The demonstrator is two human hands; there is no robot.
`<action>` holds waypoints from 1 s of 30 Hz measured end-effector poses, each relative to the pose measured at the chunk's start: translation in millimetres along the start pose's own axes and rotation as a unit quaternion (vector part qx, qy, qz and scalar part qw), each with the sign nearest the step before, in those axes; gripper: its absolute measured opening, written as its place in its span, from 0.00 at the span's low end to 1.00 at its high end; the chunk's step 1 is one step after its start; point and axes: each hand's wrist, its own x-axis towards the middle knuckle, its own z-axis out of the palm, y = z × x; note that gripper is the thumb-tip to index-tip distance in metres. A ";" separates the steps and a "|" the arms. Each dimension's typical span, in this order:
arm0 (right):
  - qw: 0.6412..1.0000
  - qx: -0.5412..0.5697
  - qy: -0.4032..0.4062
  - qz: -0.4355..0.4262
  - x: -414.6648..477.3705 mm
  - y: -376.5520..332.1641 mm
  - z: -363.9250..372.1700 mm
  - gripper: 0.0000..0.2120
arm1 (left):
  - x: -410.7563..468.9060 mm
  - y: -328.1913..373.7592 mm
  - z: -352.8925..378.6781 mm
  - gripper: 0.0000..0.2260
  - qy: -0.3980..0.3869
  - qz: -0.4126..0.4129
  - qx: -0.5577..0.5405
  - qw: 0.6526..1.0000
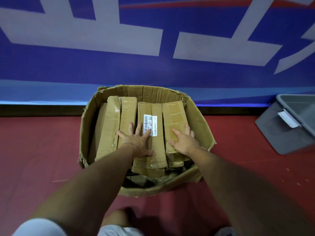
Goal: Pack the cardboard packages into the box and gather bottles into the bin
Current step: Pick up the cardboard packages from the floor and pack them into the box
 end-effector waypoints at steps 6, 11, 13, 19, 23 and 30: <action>1.000 -0.004 -0.010 0.001 1.2 -5.0 2.0 0.32 | 4.5 -8.5 -0.5 0.49 -0.005 0.001 -0.012 1.000; 1.000 -0.005 -0.009 -0.005 2.5 -1.1 3.4 0.33 | 7.7 -9.2 -7.9 0.49 -0.006 0.000 -0.030 1.000; 1.000 -0.010 -0.012 -0.010 3.1 2.0 4.3 0.33 | 10.4 -8.8 -8.7 0.49 -0.007 0.000 -0.033 0.999; 1.000 -0.016 -0.005 -0.023 8.3 10.1 10.9 0.35 | 17.4 -7.2 -7.2 0.50 -0.001 -0.005 -0.055 0.998; 0.999 0.003 0.019 -0.037 10.9 12.3 12.9 0.35 | 20.3 -5.2 -7.1 0.51 0.007 -0.018 -0.060 0.998; 0.996 0.042 0.051 -0.056 31.9 -7.5 10.8 0.35 | 26.7 -16.4 -8.2 0.51 0.031 -0.035 -0.057 0.997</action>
